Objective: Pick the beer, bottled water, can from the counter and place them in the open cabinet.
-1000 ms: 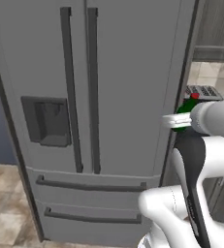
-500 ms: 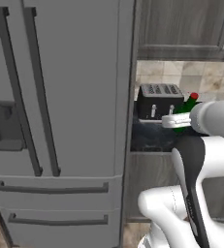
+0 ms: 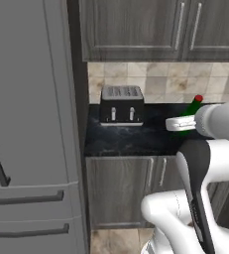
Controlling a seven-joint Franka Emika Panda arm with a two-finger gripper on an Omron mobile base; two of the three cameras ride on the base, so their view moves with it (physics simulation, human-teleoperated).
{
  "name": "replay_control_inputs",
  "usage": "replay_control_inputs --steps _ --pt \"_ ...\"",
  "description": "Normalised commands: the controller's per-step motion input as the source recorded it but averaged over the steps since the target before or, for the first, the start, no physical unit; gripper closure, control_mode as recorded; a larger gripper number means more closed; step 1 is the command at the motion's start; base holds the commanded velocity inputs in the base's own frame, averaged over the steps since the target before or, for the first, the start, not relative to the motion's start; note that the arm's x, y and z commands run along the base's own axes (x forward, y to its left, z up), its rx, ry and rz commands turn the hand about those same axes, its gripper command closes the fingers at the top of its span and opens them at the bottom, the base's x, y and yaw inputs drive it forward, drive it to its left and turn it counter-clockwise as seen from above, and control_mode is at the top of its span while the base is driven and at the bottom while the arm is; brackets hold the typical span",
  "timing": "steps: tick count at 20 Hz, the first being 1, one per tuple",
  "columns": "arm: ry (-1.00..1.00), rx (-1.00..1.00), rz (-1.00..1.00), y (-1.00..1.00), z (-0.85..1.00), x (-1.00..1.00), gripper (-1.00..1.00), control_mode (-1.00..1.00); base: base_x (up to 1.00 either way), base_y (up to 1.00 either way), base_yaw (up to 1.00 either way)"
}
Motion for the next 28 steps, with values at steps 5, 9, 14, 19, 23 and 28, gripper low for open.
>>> replay_control_inputs --steps 5,9,14,19,23,28 --pt "0.0 0.0 0.0 0.0 0.0 0.0 1.0 1.0 -0.18 -0.37 -0.27" --pt "0.0 0.0 0.0 0.0 0.0 0.0 1.0 1.0 -0.03 -0.03 -0.34" --pt "0.0 0.0 0.0 0.0 0.0 0.0 1.0 1.0 0.15 0.0 -0.33" --pt "0.0 0.0 0.0 0.0 0.0 0.0 1.0 1.0 0.22 0.0 -0.31" --pt "0.0 0.0 0.0 0.0 0.0 0.0 1.0 1.0 0.18 0.0 -0.34" --pt "0.0 0.0 0.0 0.0 0.0 0.0 1.0 1.0 0.24 0.01 -0.29"
